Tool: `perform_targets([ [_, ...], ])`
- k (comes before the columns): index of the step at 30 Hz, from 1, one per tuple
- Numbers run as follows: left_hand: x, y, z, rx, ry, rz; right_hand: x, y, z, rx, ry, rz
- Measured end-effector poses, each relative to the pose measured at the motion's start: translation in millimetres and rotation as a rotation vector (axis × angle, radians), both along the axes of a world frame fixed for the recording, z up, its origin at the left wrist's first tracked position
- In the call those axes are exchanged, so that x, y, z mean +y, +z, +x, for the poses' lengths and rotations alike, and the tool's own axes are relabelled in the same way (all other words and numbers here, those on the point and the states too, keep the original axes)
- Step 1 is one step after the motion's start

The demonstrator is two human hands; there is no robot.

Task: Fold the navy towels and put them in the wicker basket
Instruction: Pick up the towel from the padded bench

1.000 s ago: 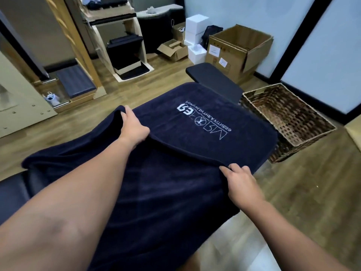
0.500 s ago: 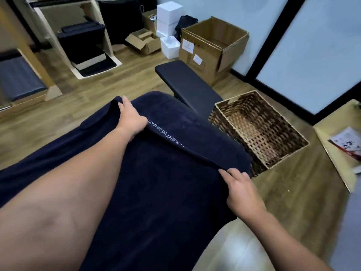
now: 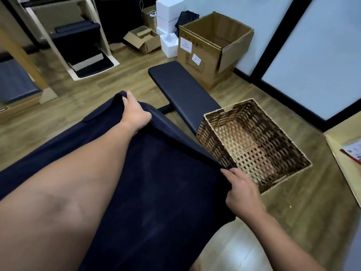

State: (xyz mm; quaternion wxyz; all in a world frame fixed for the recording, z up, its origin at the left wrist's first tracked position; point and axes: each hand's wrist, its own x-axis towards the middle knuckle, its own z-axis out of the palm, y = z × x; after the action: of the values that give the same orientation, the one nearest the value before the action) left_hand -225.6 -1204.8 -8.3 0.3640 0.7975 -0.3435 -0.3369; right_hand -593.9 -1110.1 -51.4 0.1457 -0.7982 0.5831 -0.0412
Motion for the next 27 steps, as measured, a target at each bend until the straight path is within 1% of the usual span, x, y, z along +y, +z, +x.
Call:
perform_targets([
  [3, -15, -10, -17, 0.058, -0.033, -0.029, -26, -14, -11, 0.018, -0.002, 0.044],
  [5, -11, -23, -24, 0.087, -0.181, -0.01, -37, -22, -15, 0.053, -0.024, 0.068],
  [7, 1, -36, -28, 0.078, -0.348, 0.091, -40, -23, -11, 0.171, -0.047, 0.121],
  [9, 20, -46, -32, 0.005, -0.445, 0.186, -39, -18, -1, 0.311, -0.05, 0.155],
  [11, 42, -54, -35, -0.153, -0.475, 0.235, -36, -15, 12, 0.35, 0.077, 0.122],
  [13, 67, -58, -39, -0.31, -0.491, 0.276, -29, -18, 26, 0.306, 0.294, 0.091],
  [16, 121, -67, -47, -0.453, -0.537, 0.373, -15, -21, 53, 0.266, 0.566, 0.16],
  [17, 145, -71, -50, -0.483, -0.531, 0.405, -11, -22, 61, 0.27, 0.597, 0.219],
  [19, 194, -78, -58, -0.517, -0.486, 0.433, -9, -27, 73, 0.273, 0.557, 0.281],
  [24, 308, -86, -76, -0.586, -0.271, 0.525, -4, -29, 99, 0.338, 0.427, 0.332],
  [25, 330, -87, -80, -0.602, -0.231, 0.542, 1, -28, 103, 0.35, 0.425, 0.333],
  [27, 370, -89, -89, -0.576, -0.125, 0.54, 15, -27, 108, 0.356, 0.459, 0.316],
])
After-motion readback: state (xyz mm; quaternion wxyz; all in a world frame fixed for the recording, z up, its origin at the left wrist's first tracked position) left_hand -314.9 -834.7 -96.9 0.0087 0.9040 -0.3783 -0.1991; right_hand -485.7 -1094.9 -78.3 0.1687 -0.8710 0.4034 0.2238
